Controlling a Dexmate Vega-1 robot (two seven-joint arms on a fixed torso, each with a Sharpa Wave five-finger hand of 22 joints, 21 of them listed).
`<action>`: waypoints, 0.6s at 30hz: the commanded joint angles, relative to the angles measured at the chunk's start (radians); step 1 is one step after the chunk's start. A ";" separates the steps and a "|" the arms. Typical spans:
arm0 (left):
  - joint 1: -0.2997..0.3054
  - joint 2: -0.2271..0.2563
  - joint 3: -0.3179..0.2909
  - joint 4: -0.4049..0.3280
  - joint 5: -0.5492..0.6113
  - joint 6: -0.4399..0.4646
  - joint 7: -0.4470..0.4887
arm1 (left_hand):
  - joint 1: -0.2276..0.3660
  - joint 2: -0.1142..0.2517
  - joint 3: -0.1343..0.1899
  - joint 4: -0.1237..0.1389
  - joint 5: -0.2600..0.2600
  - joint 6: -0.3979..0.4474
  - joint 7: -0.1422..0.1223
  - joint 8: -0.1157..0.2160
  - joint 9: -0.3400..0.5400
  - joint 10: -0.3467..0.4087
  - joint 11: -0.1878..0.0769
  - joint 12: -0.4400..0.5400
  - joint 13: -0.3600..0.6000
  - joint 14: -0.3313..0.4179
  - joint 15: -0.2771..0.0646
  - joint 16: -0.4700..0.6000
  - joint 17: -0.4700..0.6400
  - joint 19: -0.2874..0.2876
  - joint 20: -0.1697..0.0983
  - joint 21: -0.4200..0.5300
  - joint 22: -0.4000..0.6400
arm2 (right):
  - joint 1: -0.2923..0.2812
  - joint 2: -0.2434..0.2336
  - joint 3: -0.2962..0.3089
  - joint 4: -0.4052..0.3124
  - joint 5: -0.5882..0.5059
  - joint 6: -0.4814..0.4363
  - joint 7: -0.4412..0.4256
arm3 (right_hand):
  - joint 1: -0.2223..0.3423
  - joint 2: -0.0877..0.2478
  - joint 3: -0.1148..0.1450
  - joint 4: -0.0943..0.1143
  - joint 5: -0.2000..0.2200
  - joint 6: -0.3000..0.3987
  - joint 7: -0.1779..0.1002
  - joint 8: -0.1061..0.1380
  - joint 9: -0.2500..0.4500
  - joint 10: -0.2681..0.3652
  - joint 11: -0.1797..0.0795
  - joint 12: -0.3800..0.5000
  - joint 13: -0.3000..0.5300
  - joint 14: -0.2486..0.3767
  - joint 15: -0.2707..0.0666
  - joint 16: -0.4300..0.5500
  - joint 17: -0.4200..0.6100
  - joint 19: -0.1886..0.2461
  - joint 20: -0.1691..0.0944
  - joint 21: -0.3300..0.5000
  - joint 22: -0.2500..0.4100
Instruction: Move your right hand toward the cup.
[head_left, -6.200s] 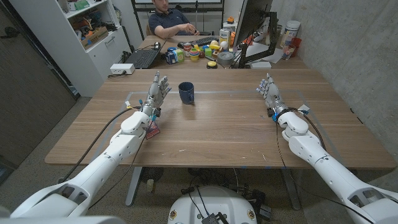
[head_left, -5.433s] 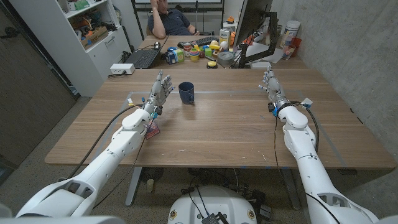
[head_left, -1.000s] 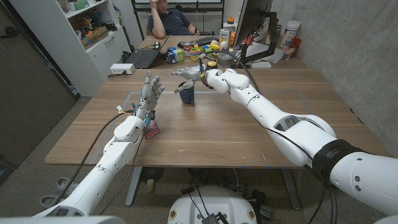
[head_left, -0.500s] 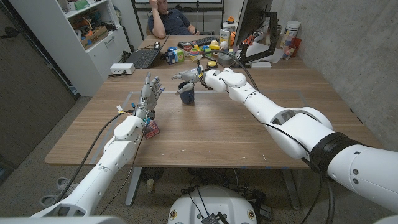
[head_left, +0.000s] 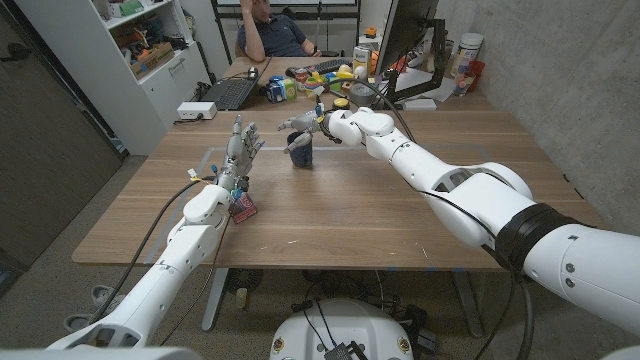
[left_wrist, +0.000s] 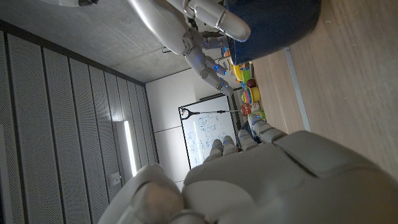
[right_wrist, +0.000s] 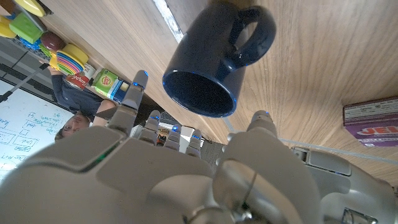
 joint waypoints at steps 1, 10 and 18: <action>-0.008 -0.003 -0.002 0.011 -0.001 -0.002 -0.007 | 0.001 0.115 -0.005 0.001 0.005 -0.004 0.000 0.004 0.004 -0.010 0.004 0.004 0.002 -0.006 0.004 0.005 0.002 0.002 -0.006 0.002 0.002 | 0.021 0.008 -0.007 0.035 0.013 0.006 0.014 | 0.009 0.000 -0.001 -0.008 -0.001 0.010 -0.003 0.004 0.005 -0.006 0.000 -0.001 0.001 -0.006 0.008 -0.006 0.003 0.006 0.004 -0.006 -0.001; -0.005 -0.004 -0.003 0.007 -0.001 -0.001 -0.004 | 0.001 0.115 -0.006 0.001 0.006 -0.006 0.000 0.003 0.004 -0.009 0.002 0.005 0.002 -0.007 0.004 0.004 0.002 0.002 -0.006 0.002 0.002 | 0.027 0.010 -0.014 0.042 0.014 0.009 0.022 | 0.012 0.001 -0.001 -0.008 -0.001 0.012 -0.003 0.003 0.004 0.005 0.002 0.002 0.001 0.001 0.005 -0.005 0.003 0.006 0.003 -0.015 -0.002; 0.002 -0.003 -0.004 -0.005 0.002 0.001 0.000 | 0.001 0.116 -0.008 0.001 0.007 -0.004 0.000 0.004 0.004 -0.009 0.002 0.005 0.002 -0.006 0.005 0.004 0.002 0.003 -0.007 0.002 0.002 | 0.018 0.005 -0.010 0.029 0.021 0.011 0.037 | 0.015 0.004 -0.001 -0.009 -0.002 0.015 -0.003 0.003 0.004 0.012 0.002 0.004 0.002 0.008 0.001 -0.004 0.003 0.007 0.003 -0.021 -0.002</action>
